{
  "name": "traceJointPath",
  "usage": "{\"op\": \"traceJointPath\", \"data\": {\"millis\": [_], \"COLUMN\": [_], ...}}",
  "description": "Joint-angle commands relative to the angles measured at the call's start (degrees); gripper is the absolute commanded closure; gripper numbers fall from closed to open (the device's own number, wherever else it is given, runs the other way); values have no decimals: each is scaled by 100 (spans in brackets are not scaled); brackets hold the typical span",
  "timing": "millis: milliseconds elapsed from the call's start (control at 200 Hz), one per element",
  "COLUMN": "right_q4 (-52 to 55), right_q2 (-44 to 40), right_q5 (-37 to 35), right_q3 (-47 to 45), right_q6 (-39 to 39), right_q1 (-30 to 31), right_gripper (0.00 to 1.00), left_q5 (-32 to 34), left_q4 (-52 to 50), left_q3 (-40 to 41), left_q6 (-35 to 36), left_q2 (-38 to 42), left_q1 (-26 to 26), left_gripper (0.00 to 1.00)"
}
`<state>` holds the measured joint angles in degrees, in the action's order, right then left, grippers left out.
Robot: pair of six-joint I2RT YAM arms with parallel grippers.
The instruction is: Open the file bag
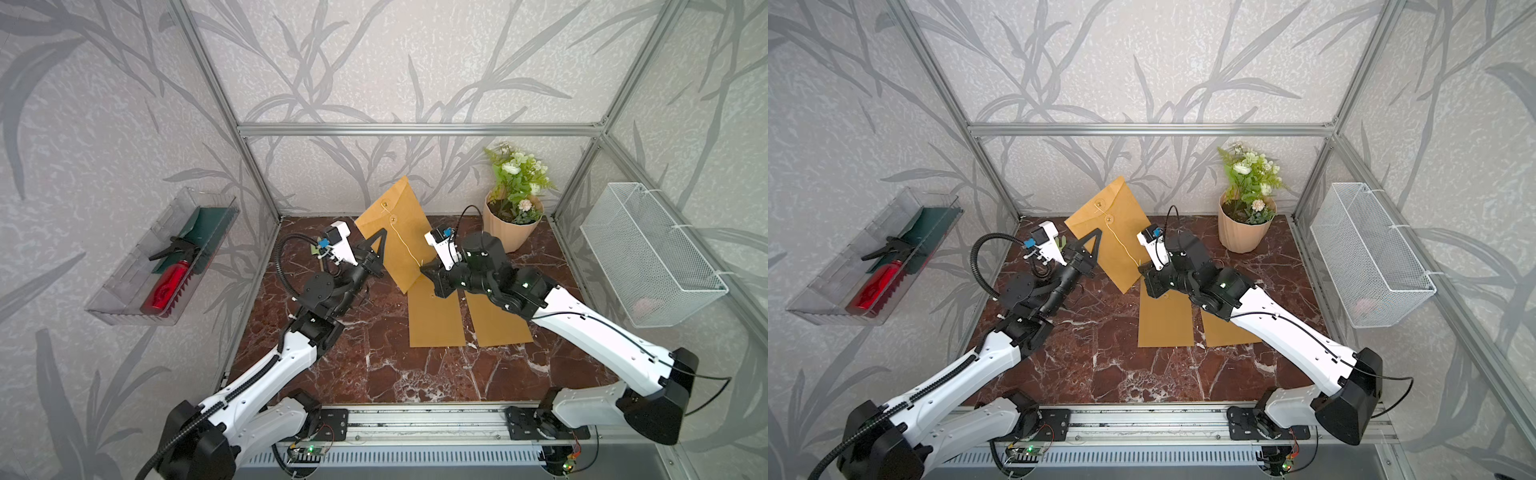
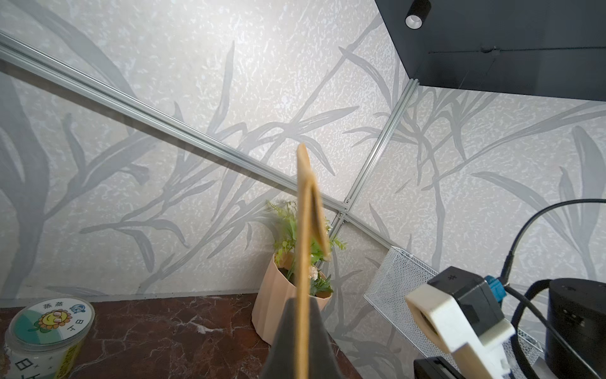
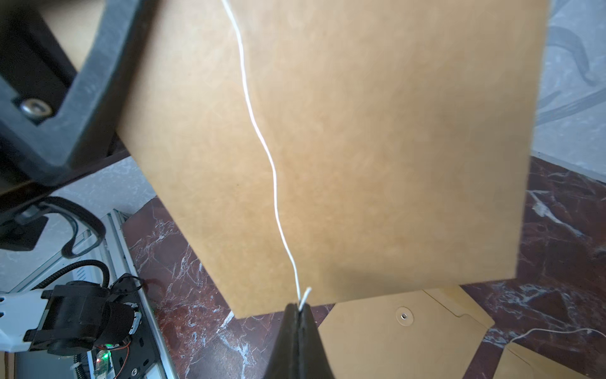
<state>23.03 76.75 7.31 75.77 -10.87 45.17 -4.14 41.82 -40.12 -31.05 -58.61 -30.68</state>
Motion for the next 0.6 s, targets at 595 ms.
{"op": "traceJointPath", "data": {"millis": [595], "right_q4": [473], "right_q2": [-220], "right_q5": [-223], "right_q3": [77], "right_q6": [413], "right_q1": [-732], "right_gripper": [100], "left_q5": [-59], "left_q4": [-87], "left_q3": [127], "left_q6": [86], "left_q2": [359], "left_q1": [28], "left_gripper": [100]}}
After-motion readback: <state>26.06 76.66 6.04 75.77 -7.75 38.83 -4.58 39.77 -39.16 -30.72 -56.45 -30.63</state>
